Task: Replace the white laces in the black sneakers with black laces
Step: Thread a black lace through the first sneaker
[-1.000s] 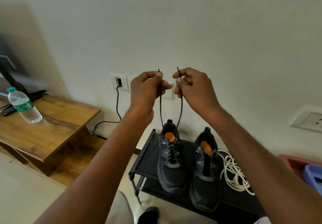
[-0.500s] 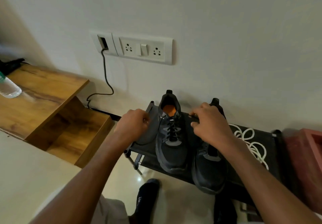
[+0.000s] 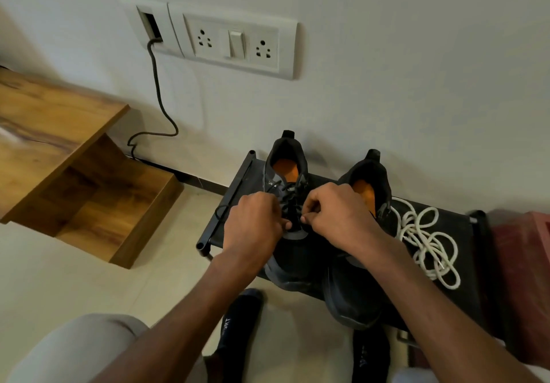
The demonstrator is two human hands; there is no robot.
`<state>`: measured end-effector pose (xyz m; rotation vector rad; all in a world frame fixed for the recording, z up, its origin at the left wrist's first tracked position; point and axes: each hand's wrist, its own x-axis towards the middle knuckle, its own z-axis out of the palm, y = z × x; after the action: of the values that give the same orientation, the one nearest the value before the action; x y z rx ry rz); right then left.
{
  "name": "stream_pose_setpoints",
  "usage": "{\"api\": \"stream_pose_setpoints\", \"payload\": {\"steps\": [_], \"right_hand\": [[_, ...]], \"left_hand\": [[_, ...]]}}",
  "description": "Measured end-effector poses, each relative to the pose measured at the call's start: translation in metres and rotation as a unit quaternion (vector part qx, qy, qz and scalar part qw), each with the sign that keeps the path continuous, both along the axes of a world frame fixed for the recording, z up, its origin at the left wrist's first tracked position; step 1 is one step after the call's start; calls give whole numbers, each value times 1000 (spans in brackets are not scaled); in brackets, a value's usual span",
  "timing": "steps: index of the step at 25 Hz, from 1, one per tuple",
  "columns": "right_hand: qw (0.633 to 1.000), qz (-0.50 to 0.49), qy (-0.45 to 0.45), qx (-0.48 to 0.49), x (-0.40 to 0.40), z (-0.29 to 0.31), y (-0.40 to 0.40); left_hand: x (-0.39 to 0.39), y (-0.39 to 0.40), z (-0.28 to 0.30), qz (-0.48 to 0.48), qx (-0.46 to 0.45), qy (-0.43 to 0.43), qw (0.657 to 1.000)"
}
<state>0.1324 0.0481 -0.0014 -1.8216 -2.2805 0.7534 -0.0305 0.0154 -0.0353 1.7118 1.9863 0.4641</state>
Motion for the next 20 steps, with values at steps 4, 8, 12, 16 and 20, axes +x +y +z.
{"api": "stream_pose_setpoints", "payload": {"steps": [4, 8, 12, 16, 20], "right_hand": [[1000, 2, -2, -23, 1, -3, -4], [1000, -11, 6, -12, -1, -6, -5], [999, -14, 25, -14, 2, -6, -6], [1000, -8, 22, -3, 0, -8, -6], [1000, 12, 5, 9, -1, -10, -5]], "left_hand": [[5, -1, -2, 10, 7, 5, 1000], [11, 6, -2, -33, 35, 54, 997], [7, 4, 1, -53, 20, 70, 996], [14, -2, 3, -42, 31, 100, 994], [18, 0, 6, -64, 14, 104, 992]]}}
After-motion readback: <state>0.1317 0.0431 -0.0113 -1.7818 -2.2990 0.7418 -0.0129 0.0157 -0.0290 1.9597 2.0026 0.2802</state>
